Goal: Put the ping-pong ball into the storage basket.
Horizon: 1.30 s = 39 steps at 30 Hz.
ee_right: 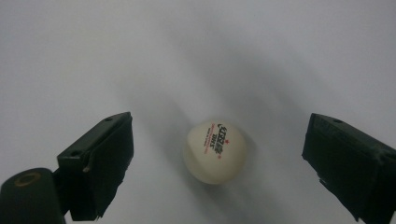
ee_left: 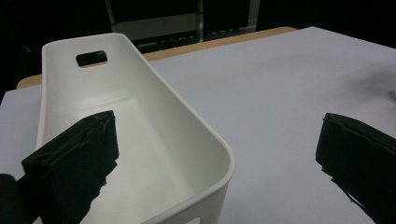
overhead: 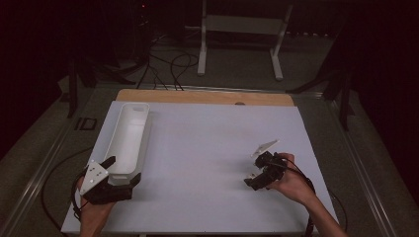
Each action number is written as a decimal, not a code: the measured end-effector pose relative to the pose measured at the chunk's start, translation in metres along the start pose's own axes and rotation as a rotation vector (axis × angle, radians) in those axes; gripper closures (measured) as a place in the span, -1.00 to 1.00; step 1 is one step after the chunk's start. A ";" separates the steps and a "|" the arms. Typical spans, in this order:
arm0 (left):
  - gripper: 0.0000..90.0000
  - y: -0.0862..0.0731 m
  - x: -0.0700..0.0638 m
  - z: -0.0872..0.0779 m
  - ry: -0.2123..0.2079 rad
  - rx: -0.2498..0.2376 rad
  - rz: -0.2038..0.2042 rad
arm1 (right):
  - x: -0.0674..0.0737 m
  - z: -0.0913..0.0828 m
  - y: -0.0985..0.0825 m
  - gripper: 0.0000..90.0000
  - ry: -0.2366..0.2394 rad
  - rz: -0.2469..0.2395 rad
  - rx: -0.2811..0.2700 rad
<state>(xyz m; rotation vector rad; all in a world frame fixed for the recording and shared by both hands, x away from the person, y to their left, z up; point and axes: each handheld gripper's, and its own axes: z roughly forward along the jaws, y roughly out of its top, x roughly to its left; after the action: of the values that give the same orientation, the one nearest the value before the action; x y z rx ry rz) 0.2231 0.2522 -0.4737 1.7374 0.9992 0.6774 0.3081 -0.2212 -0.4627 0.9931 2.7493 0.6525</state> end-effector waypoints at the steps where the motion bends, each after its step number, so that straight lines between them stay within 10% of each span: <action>1: -1.00 0.000 0.000 0.000 0.000 0.000 0.000 | 0.000 0.000 0.000 -0.81 0.000 0.000 0.000; 39: -1.00 0.000 0.001 -0.001 -0.001 -0.006 -0.011 | -0.005 0.023 -0.006 -0.77 0.008 -0.007 0.107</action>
<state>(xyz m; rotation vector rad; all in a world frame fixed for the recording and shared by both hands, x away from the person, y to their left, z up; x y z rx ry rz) 0.2225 0.2536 -0.4731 1.7260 1.0042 0.6712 0.3145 -0.2203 -0.4859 1.0035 2.8197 0.5149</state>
